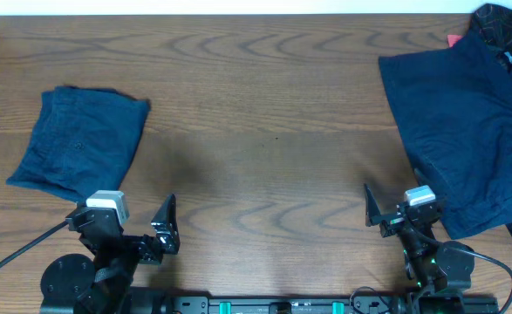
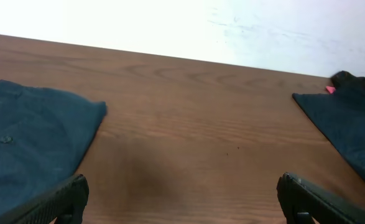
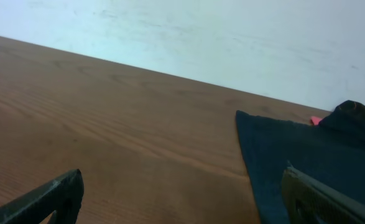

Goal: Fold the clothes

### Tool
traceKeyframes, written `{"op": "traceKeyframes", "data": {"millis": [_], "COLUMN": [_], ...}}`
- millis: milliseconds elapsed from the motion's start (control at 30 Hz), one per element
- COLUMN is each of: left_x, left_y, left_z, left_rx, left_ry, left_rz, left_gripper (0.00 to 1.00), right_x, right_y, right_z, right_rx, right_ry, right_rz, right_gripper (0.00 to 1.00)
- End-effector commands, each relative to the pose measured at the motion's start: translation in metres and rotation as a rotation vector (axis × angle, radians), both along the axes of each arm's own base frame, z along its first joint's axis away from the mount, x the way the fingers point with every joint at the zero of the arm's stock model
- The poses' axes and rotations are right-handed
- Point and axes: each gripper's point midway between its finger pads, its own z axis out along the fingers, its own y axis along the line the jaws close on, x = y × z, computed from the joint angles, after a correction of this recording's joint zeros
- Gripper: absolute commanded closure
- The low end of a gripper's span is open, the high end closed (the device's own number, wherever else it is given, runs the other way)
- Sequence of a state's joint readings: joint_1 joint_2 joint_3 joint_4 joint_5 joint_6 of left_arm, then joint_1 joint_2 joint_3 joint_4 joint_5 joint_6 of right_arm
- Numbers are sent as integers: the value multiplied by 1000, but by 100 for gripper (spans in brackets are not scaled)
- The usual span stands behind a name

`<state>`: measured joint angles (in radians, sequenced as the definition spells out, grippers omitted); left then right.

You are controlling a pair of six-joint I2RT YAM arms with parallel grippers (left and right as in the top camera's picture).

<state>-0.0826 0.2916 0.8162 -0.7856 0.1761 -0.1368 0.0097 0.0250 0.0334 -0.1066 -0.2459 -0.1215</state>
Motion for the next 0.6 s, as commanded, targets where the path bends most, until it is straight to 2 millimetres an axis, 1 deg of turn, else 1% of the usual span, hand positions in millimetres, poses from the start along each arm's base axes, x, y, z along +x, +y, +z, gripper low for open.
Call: {"op": "traceKeyframes", "data": {"millis": [0,367,467,500,567], "left_x": [0,0,-4,-4,0], "left_y": [1,1,2,4,7], "left_z": [0,0,-13,-15,-25], "left_rx": [8,8,23,44,67], "left_ry": [-3,-1,51,48,57], "left_rz": [3,3,6,10,19], "left_gripper": [2,2,2,2,2], "right_x": [0,0,0,0,0], "right_y": [1,1,1,1,1], "right_z": [-2,-2,-2,-2,-2], "right_rx": [-15,-15,-15,-15,-15], "right_ry": [0,0,0,0,0], "right_rz": [1,1,1,1,1], "right_gripper": [1,1,1,1,1]}}
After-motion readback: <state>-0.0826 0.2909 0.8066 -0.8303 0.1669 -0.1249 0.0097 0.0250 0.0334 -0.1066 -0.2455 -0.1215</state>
